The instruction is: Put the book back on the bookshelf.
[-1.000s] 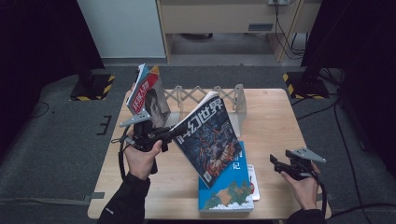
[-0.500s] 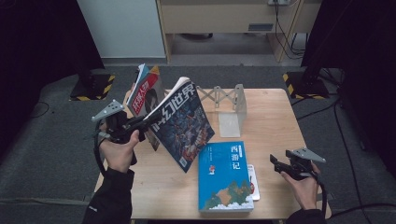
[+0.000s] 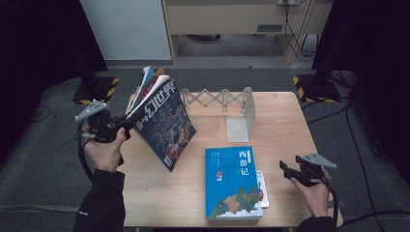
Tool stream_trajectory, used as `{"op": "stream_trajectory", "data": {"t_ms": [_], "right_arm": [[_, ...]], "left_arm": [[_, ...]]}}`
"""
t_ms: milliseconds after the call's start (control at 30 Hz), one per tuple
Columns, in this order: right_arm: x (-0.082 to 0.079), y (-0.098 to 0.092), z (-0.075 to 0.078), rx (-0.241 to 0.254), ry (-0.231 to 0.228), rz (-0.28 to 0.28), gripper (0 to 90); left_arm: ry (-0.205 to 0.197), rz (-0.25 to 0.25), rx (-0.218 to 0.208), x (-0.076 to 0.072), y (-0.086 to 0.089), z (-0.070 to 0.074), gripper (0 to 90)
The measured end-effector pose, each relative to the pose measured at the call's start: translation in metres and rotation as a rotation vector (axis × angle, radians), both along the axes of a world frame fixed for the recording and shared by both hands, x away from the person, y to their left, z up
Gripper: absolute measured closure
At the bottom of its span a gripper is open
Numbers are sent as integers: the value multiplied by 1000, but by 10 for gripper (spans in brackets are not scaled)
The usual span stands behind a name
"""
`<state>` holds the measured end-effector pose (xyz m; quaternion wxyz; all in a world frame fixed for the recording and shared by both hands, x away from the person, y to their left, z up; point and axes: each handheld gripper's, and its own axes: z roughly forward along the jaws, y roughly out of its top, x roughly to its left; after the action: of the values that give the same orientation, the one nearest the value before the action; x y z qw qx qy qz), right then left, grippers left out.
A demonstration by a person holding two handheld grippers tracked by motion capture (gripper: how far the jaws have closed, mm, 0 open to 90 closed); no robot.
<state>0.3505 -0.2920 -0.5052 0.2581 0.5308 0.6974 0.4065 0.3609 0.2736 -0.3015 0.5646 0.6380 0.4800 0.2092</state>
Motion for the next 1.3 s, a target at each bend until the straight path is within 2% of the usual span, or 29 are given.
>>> {"op": "stream_trajectory", "data": {"t_ms": [333,433,667,933,1133,1300], "right_arm": [[0,0,0,-1,-1,1,293],[0,0,0,1,1,2,293],[0,0,0,-3,3,10,294],[1,0,-1,-8,5,13,300],[2,1,-2,-11,11,22,298],[3,2,-5,-16,19,24,288]], "left_arm": [[-4,97,89,12,-1,2,822],[-6,115,91,18,-4,2,822],[-6,147,68,34,-14,-2,822],[-14,188,119,49,-32,-8,822],[-37,243,129,58,-37,-14,822],[-60,269,146,66,-44,-18,822]]}}
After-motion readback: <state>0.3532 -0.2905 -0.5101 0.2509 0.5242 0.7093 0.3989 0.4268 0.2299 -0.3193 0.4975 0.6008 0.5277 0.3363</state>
